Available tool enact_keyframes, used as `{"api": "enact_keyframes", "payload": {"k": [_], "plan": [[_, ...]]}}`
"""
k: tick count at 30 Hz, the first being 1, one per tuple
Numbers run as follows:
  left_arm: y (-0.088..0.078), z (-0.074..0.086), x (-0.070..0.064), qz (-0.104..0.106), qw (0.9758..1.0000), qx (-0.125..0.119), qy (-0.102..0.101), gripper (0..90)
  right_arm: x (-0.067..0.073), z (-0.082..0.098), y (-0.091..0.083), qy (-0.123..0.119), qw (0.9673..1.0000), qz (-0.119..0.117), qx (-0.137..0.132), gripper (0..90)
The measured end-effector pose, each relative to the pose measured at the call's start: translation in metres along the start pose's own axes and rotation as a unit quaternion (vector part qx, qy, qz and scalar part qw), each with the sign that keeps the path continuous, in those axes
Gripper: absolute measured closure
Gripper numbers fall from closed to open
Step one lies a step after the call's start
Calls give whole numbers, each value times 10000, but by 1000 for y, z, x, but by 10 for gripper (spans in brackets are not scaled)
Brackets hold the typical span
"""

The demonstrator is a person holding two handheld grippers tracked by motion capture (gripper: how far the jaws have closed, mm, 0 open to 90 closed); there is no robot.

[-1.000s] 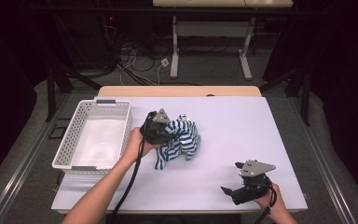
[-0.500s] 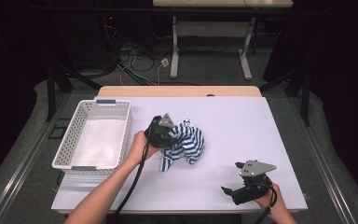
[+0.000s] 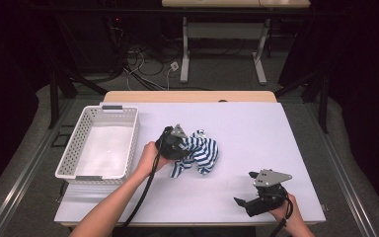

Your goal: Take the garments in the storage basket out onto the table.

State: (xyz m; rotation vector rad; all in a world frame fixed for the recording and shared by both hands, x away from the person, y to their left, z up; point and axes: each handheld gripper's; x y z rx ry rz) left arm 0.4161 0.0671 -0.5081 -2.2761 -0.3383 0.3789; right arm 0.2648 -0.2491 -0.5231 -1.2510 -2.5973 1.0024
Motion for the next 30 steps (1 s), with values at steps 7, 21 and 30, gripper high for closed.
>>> {"api": "enact_keyframes", "payload": {"k": [7, 21, 30], "plan": [[7, 5, 4, 109, 9997, 143, -172, 680, 0, 0, 0, 4, 10000, -4, 15, 29], [0, 7, 0, -68, 9994, -2, -351, 295, 0, 0, 0, 28, 10000, 20, -11, 29], [-21, 10, -15, -210, 9996, -35, -211, 94, -1, 0, 0, -14, 10000, -10, -26, 29]]}}
Point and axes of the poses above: each handheld gripper's, and its own axes: y roughly forward along the jaws, z roughly out of its underside, x roughly to its left, and after that the axes turned 12 degrees about z, right-handed
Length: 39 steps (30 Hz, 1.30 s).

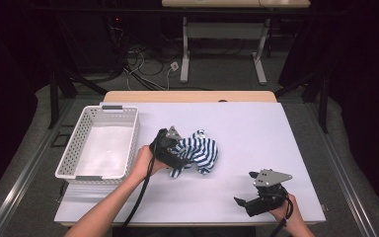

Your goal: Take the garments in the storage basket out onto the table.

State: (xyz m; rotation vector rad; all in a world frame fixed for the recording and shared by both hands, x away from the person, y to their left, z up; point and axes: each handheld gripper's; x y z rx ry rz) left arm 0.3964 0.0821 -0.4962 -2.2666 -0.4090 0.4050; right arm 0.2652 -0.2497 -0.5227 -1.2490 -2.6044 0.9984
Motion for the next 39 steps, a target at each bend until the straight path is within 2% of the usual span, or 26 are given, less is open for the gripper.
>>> {"api": "enact_keyframes", "payload": {"k": [7, 18, 32, 39], "plan": [[-13, 8, -7, -73, 10000, 32, 30, 3, 0, 0, 0, -2, 10000, 9, -6, 29], [-38, 34, -15, -246, 9997, -68, -61, 2, 1, 0, 0, 30, 10000, 26, 12, 29], [-61, 63, -27, -530, 9985, -134, -103, 2, 1, 0, 0, 19, 10000, 44, 39, 29], [-68, 75, -29, -695, 9974, -127, -109, 2, 1, 0, 1, 21, 10000, 48, 41, 29]]}}
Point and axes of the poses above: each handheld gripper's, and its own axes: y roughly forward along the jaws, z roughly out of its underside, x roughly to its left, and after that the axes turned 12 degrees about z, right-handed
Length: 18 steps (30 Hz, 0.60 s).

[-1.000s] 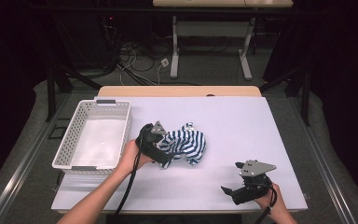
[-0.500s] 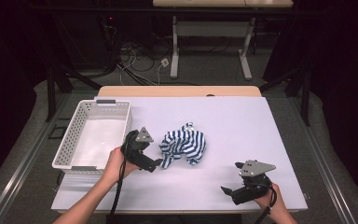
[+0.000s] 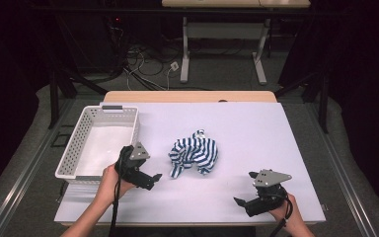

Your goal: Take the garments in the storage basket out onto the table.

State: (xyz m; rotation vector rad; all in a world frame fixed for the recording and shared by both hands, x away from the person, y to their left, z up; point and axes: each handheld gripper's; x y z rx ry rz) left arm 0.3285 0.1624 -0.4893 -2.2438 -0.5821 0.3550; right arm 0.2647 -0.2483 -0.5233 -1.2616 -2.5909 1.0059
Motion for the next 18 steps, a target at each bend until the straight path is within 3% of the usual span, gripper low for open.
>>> {"api": "enact_keyframes", "payload": {"k": [18], "plan": [[-20, 30, -6, -175, 9996, -185, -130, 1, 0, 0, 1, -7, 10000, -1, -21, 30]]}}
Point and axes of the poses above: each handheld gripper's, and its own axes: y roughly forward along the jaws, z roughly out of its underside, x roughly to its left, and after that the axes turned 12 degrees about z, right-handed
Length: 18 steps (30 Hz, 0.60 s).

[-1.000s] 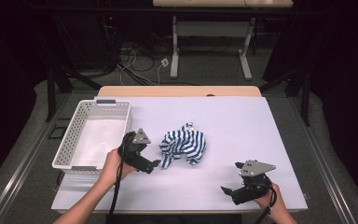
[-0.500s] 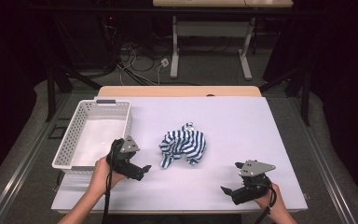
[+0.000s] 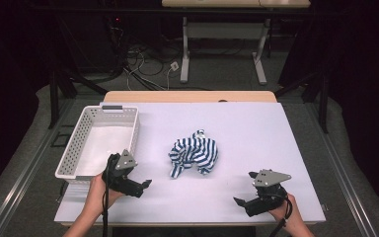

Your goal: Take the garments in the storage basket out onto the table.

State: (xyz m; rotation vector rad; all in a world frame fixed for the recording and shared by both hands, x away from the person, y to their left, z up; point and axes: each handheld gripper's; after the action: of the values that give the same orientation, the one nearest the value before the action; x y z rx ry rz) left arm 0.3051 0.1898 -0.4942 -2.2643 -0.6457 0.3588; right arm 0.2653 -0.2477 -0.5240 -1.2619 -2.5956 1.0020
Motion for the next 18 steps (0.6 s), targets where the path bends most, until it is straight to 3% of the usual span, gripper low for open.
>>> {"api": "enact_keyframes", "payload": {"k": [18], "plan": [[-14, 17, -15, -93, 9999, -133, -9, 1, 0, 0, 0, 20, 10000, -4, 36, 30]]}}
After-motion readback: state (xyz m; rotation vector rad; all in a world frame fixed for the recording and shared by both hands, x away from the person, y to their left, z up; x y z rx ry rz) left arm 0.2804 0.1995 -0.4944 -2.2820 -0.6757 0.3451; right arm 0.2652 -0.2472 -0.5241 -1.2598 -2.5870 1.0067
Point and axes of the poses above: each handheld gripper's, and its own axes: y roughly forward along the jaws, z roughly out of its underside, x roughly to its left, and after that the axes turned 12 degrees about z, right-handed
